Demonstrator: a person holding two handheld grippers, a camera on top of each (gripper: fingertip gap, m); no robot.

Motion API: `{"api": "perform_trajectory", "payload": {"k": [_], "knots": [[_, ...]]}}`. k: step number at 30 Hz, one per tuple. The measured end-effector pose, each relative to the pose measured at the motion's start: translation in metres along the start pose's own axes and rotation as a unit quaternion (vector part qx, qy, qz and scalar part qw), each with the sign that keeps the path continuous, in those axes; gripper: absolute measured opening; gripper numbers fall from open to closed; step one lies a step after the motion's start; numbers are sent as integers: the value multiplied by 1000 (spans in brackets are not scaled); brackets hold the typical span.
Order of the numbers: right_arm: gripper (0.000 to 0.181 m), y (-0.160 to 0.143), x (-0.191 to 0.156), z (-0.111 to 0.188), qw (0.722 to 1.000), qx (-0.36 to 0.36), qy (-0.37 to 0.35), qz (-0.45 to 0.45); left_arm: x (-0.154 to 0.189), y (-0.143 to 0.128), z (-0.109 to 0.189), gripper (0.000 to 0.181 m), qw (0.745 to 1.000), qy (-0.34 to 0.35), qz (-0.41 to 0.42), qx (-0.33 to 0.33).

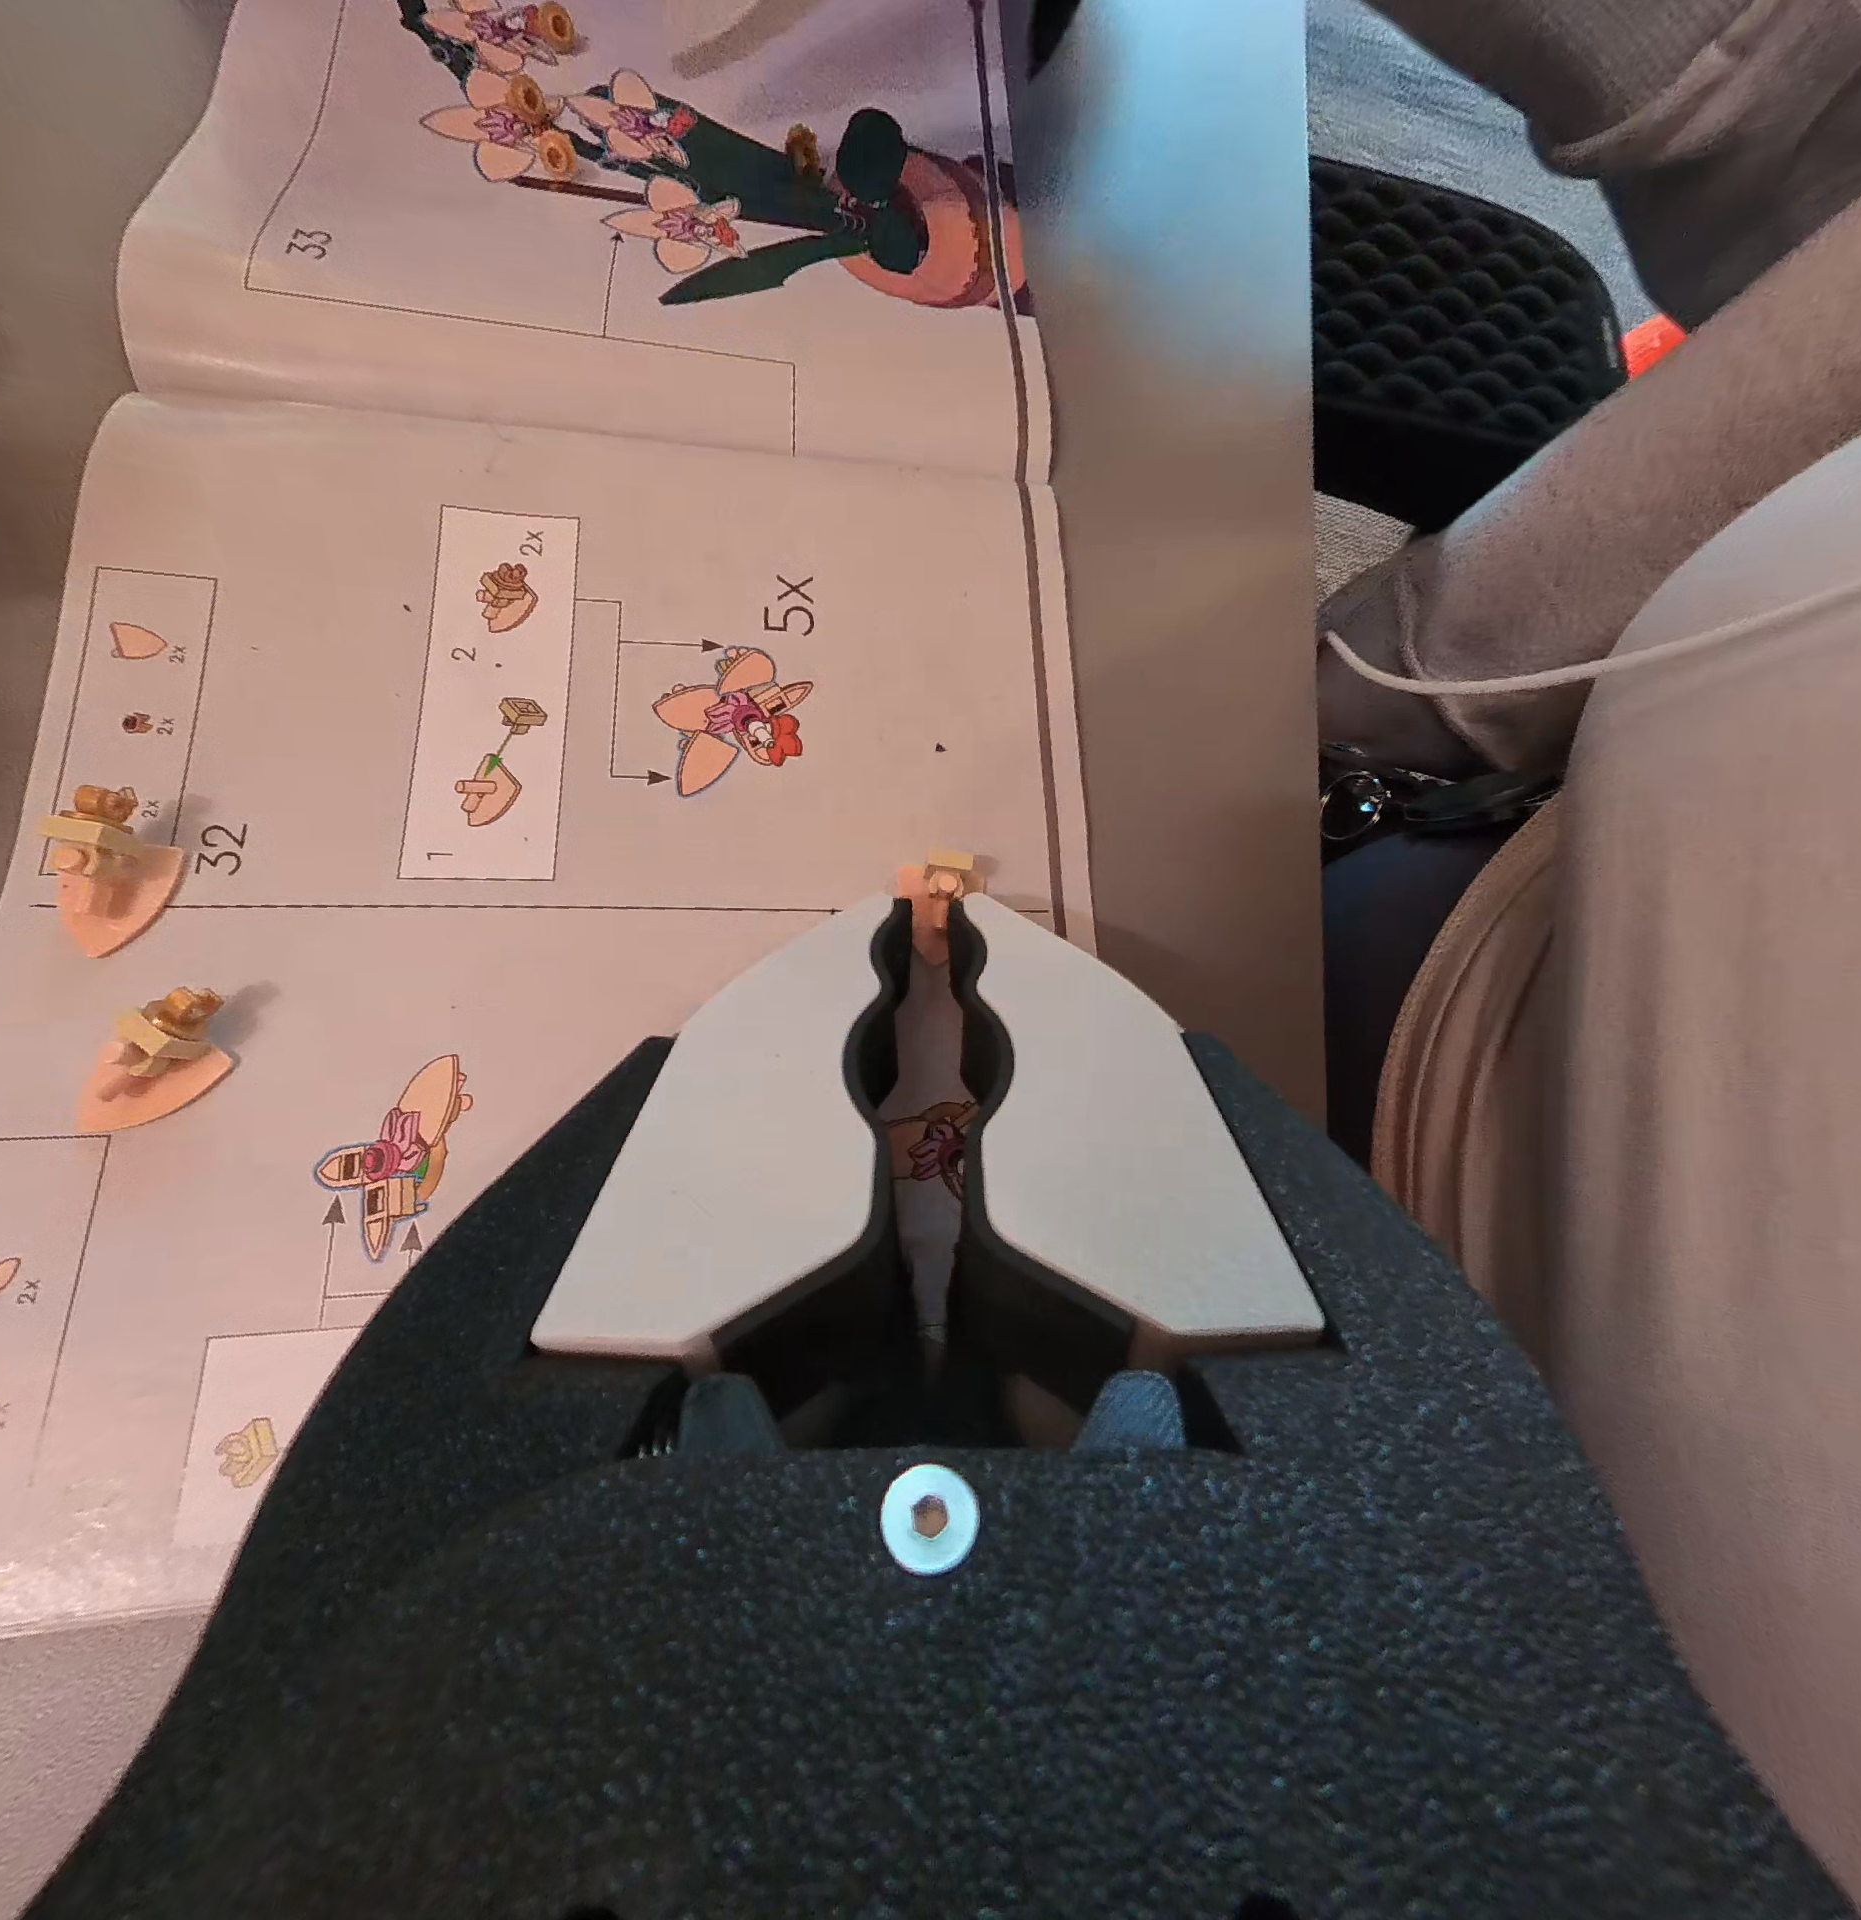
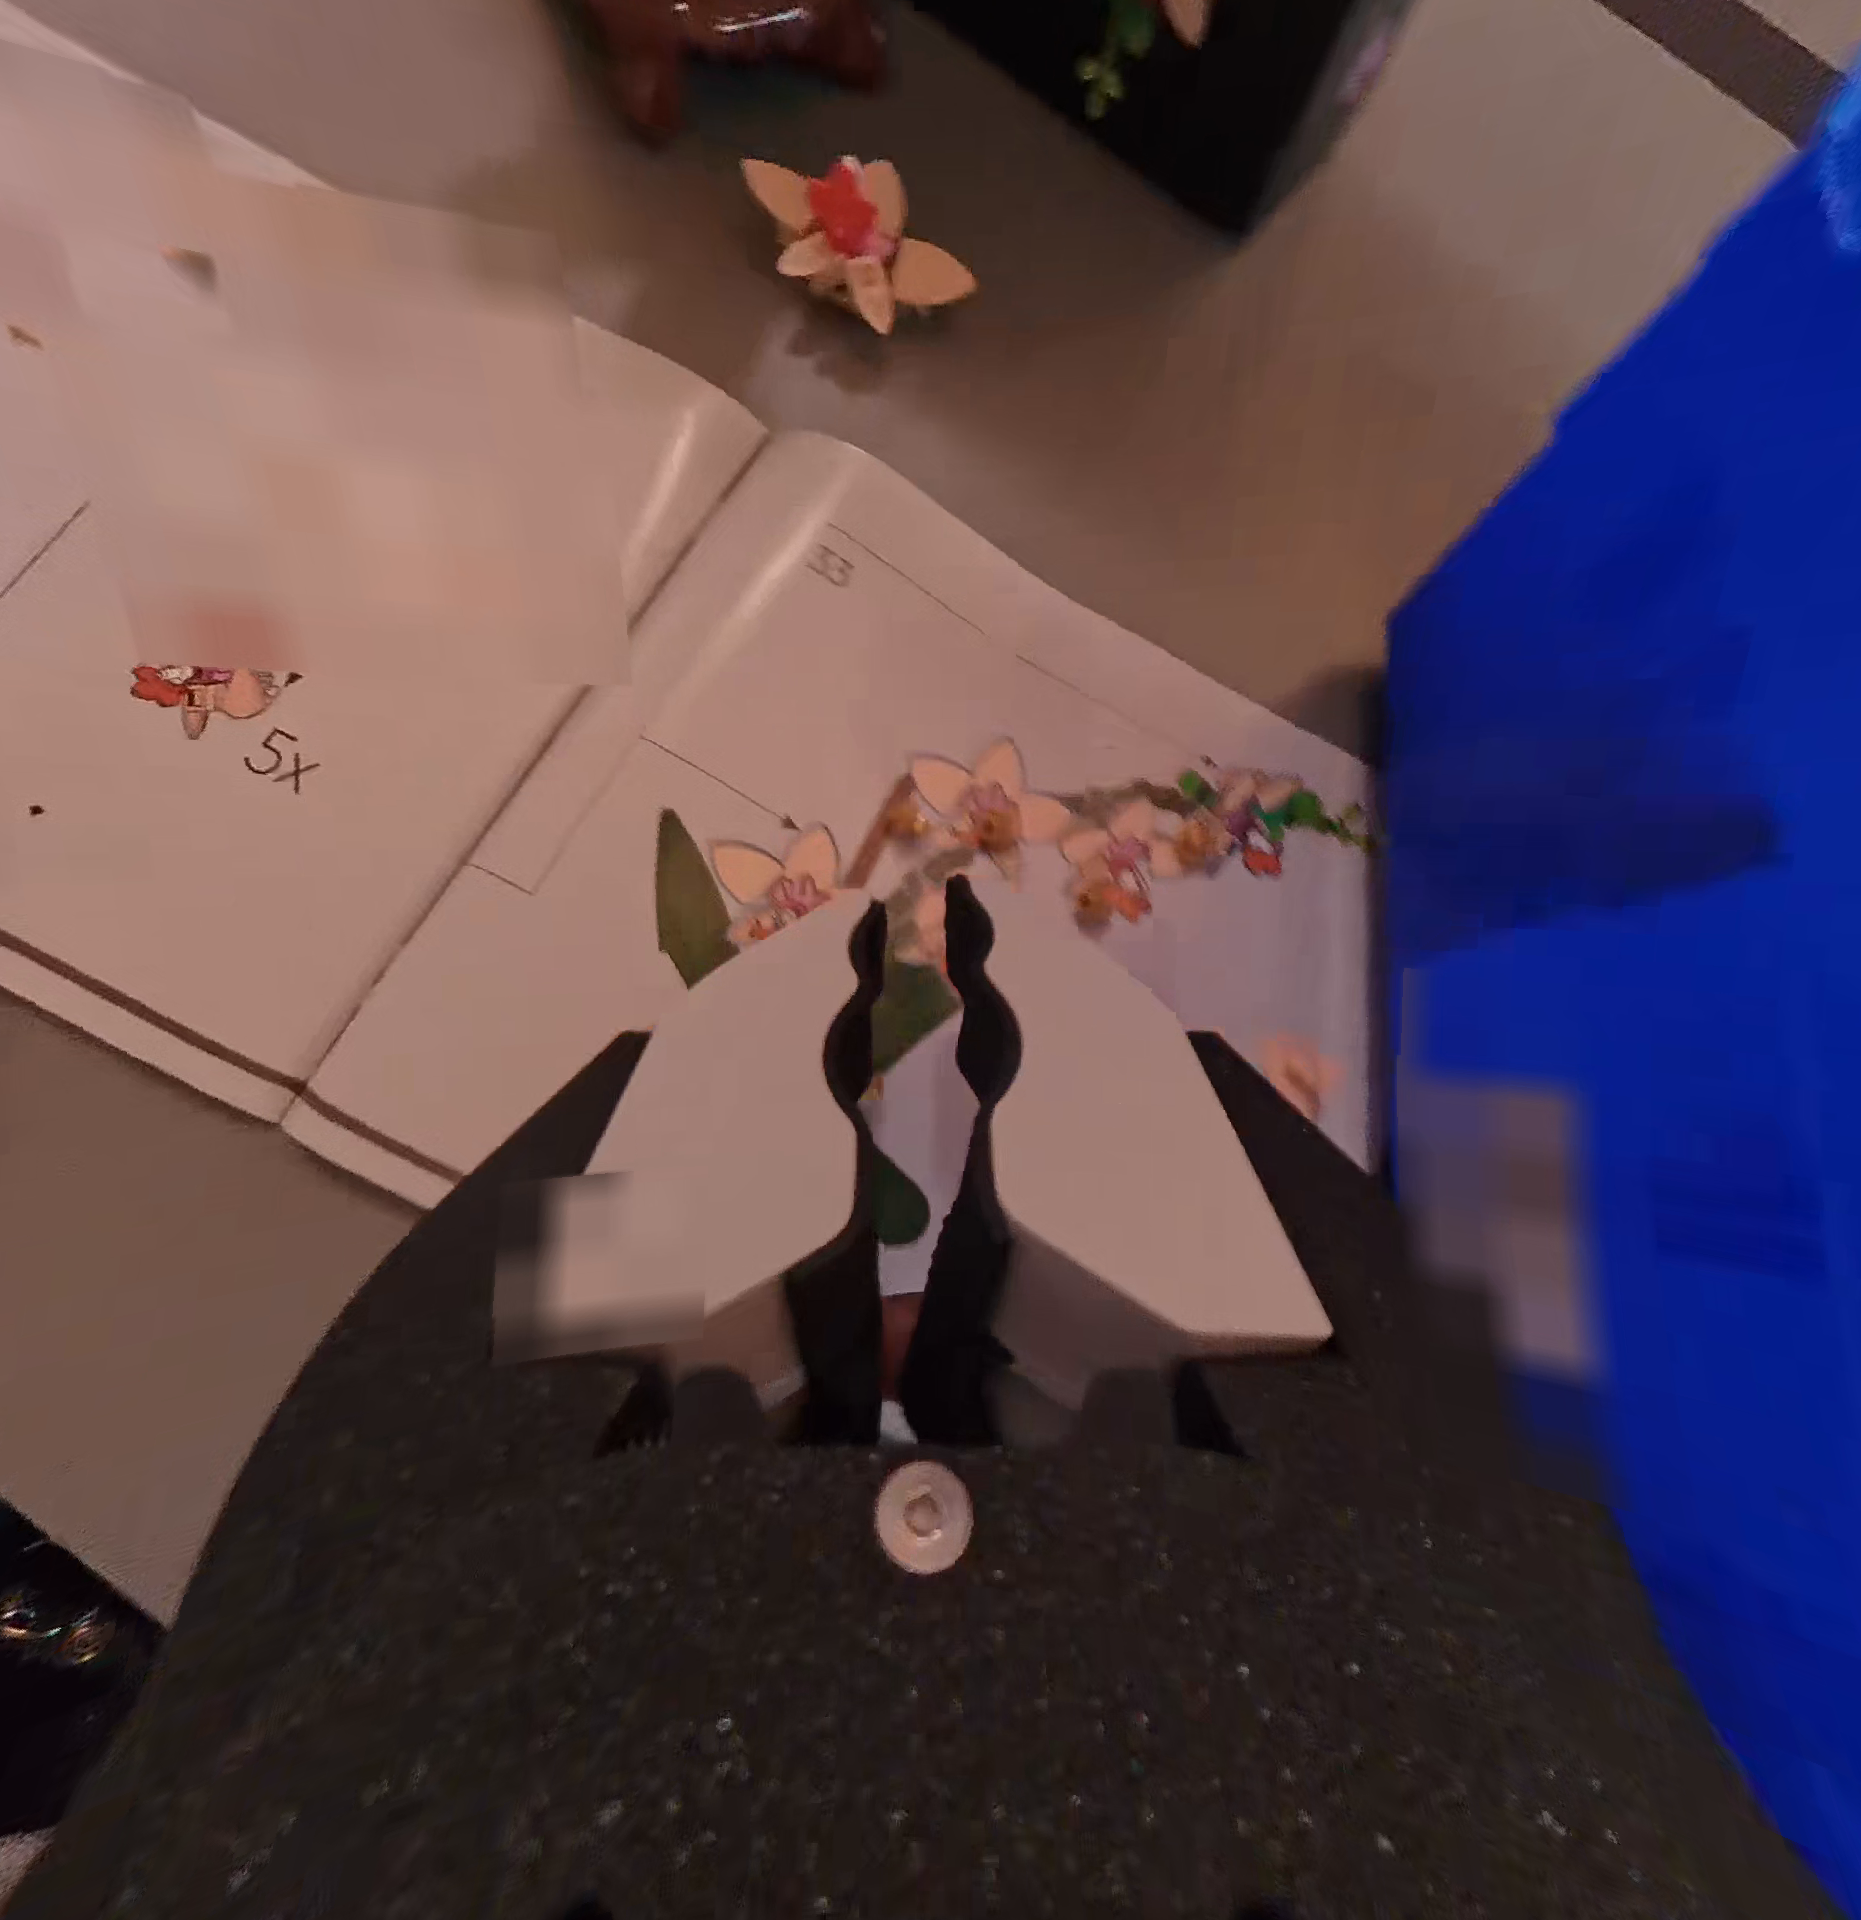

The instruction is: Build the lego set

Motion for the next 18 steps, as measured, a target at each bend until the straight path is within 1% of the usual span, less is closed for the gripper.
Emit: {"api": "perform_trajectory", "payload": {"k": [2, 4, 10, 13, 14, 18], "knots": [[11, 7, -1, -10, 1000, -13, 18, 11, 0, 0, 0, 6, 1000, 2, -2, 0], [11, 8, 2, -18, 999, -27, 21, 21, 0, 0, 0, 6, 1000, 2, -2, 1], [12, 7, 7, -29, 997, -39, 45, 44, 0, 0, 0, 6, 1000, 1, -1, 0], [4, 7, 8, -33, 997, -28, 62, 42, 0, 0, 0, 7, 1000, -1, 3, 0], [4, 7, 8, -33, 997, -23, 66, 40, 0, 0, 0, 7, 1000, -3, 5, 0], [1, 9, 4, -27, 996, 18, 72, 58, 0, 0, 1, 17, 1000, -8, 22, 2]]}}
Point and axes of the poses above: each gripper's, where its closed fingertips meet, z back along the fingers, y out of its top, x = y × z across the jaws, the point moved 8 cm from there along z, back along the fingers, and after that the axes turned 12 degrees about z, right-handed, at the moved point
